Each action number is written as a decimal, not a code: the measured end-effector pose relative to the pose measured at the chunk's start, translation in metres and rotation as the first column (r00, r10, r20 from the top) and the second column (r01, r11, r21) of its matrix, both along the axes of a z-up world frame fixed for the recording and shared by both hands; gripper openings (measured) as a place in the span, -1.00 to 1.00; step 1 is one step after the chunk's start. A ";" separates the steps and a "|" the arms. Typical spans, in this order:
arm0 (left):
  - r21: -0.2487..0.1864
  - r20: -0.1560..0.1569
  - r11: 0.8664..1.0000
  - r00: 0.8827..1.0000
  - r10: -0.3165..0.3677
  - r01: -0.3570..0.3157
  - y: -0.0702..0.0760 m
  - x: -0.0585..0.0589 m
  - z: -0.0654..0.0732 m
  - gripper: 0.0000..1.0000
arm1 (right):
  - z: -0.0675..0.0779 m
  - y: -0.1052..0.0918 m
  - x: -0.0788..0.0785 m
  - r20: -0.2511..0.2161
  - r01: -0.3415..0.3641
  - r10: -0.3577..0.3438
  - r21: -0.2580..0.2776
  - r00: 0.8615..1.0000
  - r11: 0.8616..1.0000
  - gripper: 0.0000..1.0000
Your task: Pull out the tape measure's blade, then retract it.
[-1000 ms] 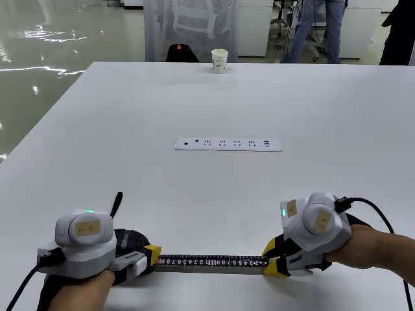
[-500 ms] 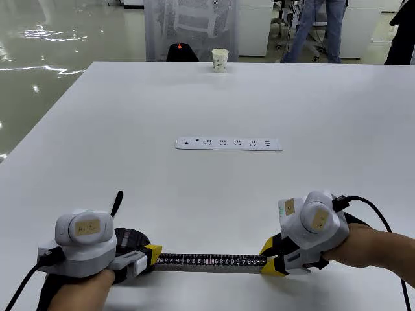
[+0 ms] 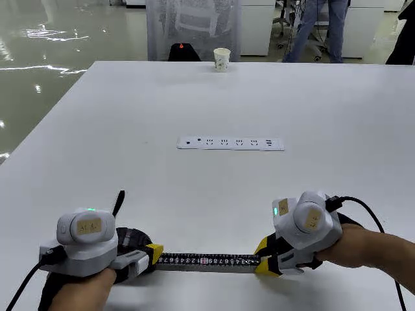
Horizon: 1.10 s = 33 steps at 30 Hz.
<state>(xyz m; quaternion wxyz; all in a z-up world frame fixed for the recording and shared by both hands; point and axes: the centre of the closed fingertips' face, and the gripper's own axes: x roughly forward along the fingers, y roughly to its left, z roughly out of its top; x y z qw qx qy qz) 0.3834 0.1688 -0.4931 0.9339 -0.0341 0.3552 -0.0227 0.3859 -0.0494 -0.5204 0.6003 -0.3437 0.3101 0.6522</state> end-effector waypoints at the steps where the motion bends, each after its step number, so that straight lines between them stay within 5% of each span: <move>1: 0.000 0.000 1.000 1.000 0.000 0.000 0.000 0.000 0.000 0.23 | 0.000 0.001 0.000 0.000 0.000 0.000 0.000 1.000 1.000 -0.81; 33: -0.006 -0.001 1.000 1.000 0.001 -0.001 0.000 0.000 -0.001 0.23 | 0.000 0.032 -0.002 -0.007 -0.010 0.010 0.026 1.000 1.000 -0.80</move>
